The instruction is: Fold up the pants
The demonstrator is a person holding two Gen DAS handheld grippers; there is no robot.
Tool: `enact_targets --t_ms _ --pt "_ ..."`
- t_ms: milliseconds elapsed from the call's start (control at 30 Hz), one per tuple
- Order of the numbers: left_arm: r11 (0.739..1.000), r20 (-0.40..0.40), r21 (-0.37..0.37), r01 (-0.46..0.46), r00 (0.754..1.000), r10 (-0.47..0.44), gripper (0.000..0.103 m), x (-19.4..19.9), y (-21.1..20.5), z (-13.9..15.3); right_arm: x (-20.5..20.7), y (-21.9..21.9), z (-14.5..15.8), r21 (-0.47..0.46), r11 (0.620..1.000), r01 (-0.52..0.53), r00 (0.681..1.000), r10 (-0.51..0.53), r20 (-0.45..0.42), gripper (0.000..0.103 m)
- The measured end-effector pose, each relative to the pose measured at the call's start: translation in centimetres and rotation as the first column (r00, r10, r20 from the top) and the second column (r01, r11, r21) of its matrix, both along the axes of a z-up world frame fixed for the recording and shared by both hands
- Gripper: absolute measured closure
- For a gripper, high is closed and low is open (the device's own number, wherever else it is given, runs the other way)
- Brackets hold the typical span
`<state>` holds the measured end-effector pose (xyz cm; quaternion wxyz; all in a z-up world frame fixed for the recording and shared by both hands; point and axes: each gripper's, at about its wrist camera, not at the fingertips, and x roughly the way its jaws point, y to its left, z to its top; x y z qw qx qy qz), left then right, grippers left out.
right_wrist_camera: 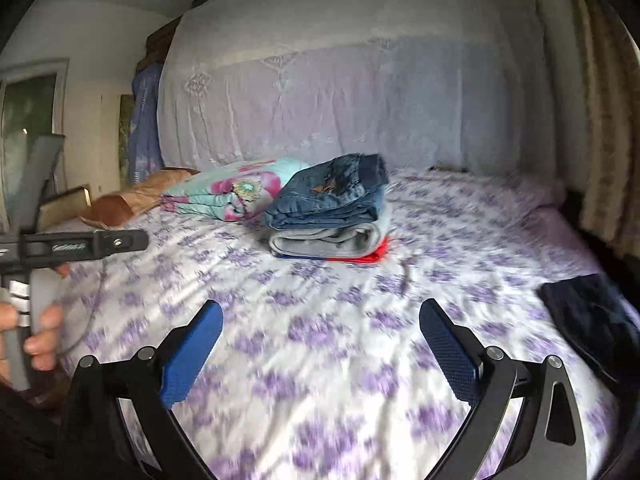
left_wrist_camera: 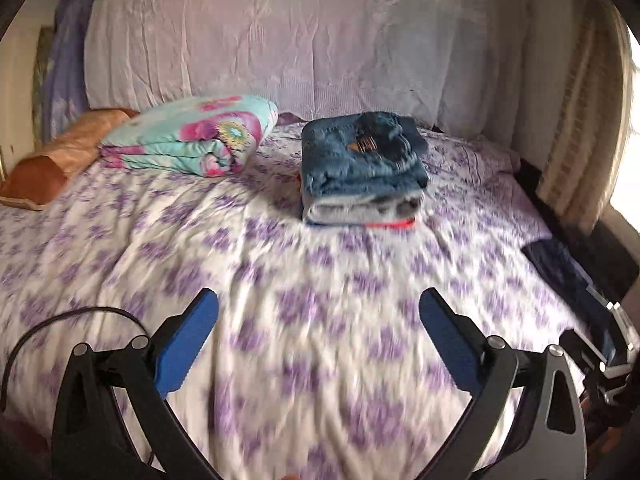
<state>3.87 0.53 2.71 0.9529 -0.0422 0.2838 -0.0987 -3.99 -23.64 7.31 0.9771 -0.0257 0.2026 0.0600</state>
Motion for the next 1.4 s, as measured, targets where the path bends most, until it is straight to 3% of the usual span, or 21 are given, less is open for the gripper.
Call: enact_targets --t_ms 167,267,633,833,1000,1133,1400 --pt "0.995 -0.07 0.092 0.024 0.997 -0.018 0.005 -3.4 -1.7 -2.9 -2.1 0.4 -2.0 0.057 0.998 0.033 0.998 -0.03 -0.053 0.004" --pt "0.993 -0.104 0.1 0.057 0.994 -0.046 0.005 -4.2 -2.2 -4.1 -3.4 0.2 -2.8 0.074 0.992 0.098 0.995 -0.095 -0.043 0.004" --pt "0.989 -0.019 0.143 -0.036 0.999 0.039 0.005 -5.8 -1.4 -4.5 -4.5 -0.6 -3.7 0.127 0.984 0.126 0.992 -0.122 -0.037 0.004" --pt "0.985 0.029 0.166 -0.043 0.999 0.039 0.005 -6.4 -1.7 -4.2 -4.5 -0.4 -3.8 0.125 0.985 0.122 0.992 -0.118 -0.038 0.004" --pt "0.973 0.119 0.222 -0.07 0.992 0.044 0.005 -7.2 -2.3 -3.8 -4.1 -0.1 -4.2 0.117 0.987 0.11 0.993 -0.105 -0.046 0.004" --pt "0.978 0.083 0.202 -0.047 0.996 0.031 0.005 -6.8 -2.3 -4.0 -3.8 -0.1 -4.6 0.118 0.988 0.101 0.994 -0.095 -0.059 0.004" --pt "0.97 0.025 0.235 -0.059 0.998 0.054 0.005 -5.8 -2.6 -5.3 -3.2 -0.3 -5.2 0.119 0.988 0.096 0.993 -0.087 -0.078 0.004"
